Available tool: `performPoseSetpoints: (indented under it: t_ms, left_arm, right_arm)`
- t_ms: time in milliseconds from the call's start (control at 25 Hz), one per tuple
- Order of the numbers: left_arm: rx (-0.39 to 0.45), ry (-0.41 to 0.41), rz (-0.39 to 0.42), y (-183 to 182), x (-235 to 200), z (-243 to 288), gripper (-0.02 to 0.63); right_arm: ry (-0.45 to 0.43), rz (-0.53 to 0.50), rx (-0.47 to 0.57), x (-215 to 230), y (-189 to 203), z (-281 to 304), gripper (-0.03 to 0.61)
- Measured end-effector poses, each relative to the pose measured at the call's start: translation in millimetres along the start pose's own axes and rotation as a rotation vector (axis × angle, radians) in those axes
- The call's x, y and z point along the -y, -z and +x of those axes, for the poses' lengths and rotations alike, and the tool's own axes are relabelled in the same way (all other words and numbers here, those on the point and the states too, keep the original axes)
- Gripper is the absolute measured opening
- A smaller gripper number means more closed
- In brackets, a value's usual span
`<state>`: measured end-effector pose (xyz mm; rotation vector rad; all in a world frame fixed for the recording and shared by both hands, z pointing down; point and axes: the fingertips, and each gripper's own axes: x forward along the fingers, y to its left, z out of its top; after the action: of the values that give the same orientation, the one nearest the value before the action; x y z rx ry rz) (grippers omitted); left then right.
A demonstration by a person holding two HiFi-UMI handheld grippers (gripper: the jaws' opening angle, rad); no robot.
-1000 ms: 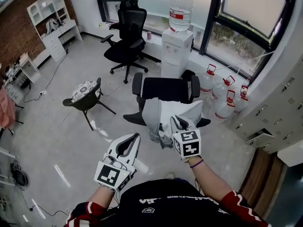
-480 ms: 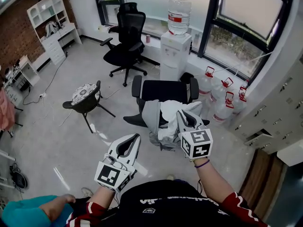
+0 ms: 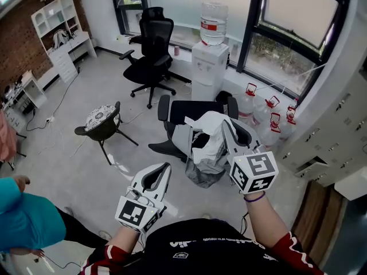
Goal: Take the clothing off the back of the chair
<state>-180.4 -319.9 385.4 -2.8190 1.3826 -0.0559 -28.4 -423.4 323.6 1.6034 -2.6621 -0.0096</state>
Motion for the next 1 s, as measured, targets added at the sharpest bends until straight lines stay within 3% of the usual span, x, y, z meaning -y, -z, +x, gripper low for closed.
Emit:
performPoseSetpoints:
  t_ms: [240, 360, 480, 640, 1000]
  left_arm:
    - [0.009, 0.006, 0.000, -4, 1, -4, 0.025]
    - [0.058, 0.006, -0.017, -10, 1, -3, 0.025]
    - [0.086, 0.015, -0.025, -15, 3, 1, 0.025]
    - [0.063, 0.037, -0.022, -18, 0, -2, 0.025]
    - [0.051, 0.160, -0.031, -6, 21, -19, 0.025]
  right_arm:
    - [-0.037, 0.035, 0.106, -9, -53, -26, 0.041]
    - [-0.063, 0.026, 0.143, -16, -69, -34, 0.041]
    - [-0.056, 0.016, 0.143, -15, -71, -38, 0.041]
    - [-0.025, 0.000, 0.130, -14, -69, -43, 0.041]
    - [0.129, 0.011, 0.073, -16, -45, -96, 0.040]
